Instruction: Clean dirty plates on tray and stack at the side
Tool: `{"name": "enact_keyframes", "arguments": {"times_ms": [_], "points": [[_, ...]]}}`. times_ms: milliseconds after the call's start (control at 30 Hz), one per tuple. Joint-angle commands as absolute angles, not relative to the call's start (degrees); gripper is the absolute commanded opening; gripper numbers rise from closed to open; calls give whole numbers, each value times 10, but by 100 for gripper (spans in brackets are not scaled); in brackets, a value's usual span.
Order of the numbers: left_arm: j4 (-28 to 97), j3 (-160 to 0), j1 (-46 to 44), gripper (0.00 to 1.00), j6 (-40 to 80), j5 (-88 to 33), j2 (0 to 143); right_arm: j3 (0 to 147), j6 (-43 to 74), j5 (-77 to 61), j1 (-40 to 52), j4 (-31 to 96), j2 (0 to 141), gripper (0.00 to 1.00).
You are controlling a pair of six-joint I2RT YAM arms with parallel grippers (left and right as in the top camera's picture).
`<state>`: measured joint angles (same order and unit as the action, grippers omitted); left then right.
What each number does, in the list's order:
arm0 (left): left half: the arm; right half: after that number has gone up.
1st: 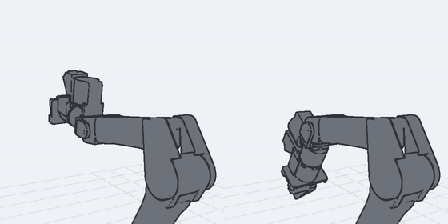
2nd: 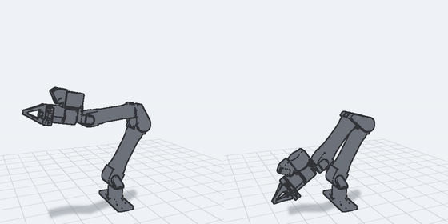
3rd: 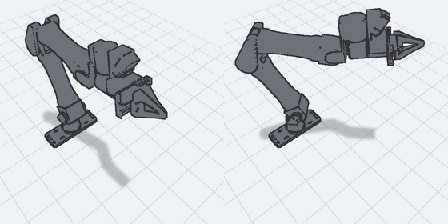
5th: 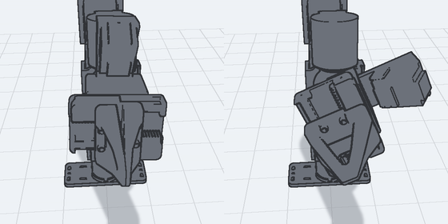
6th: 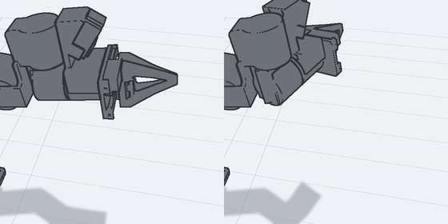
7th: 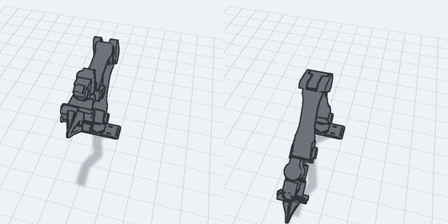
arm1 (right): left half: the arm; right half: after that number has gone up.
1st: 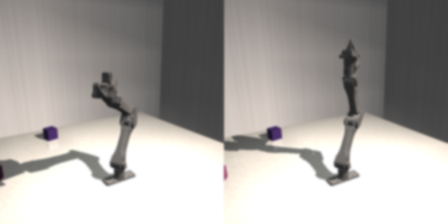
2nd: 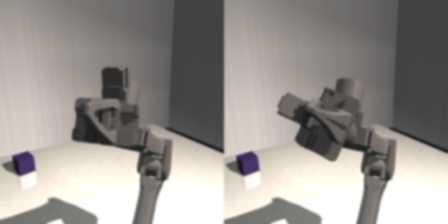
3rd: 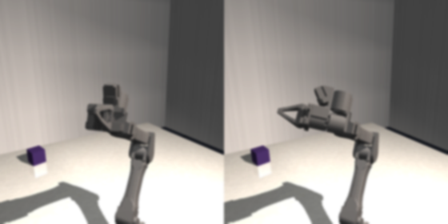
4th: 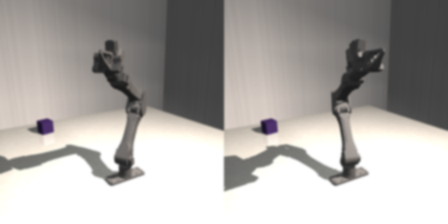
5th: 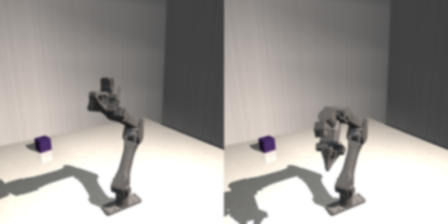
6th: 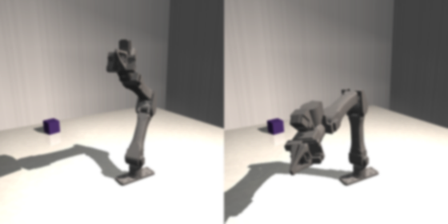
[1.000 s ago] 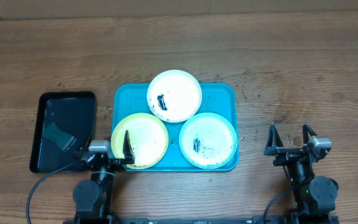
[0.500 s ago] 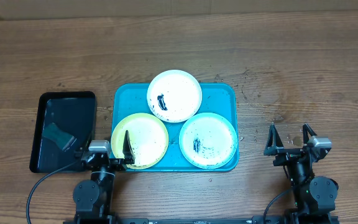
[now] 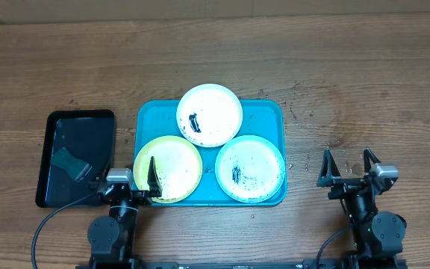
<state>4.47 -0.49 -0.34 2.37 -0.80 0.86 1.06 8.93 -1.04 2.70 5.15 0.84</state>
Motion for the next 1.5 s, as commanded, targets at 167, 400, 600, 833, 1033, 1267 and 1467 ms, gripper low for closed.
{"name": "enact_keyframes", "arguments": {"times_ms": [167, 400, 600, 833, 1033, 1267, 1467], "points": [[17, -3, 0, 100, 155, -175, 3, 5, 85, -5, 25, 48, 2, 100], [-147, -3, 0, 100, 277, -301, 3, 5, 85, -5, 25, 48, 2, 100], [-263, -53, 0, 100, 243, -216, 3, 5, 85, -5, 25, 48, 2, 100], [-25, -247, 0, 100, 109, -48, 57, 5, 85, -5, 25, 48, 2, 100], [242, -473, 0, 100, 83, 146, 268, 5, 85, -5, 25, 48, 2, 100], [360, -622, 0, 100, 94, 170, 461, 5, 85, -5, 25, 48, 2, 100], [424, -637, 3, 100, 110, 136, 516, 5, 85, -5, 25, 48, 2, 100]]}}
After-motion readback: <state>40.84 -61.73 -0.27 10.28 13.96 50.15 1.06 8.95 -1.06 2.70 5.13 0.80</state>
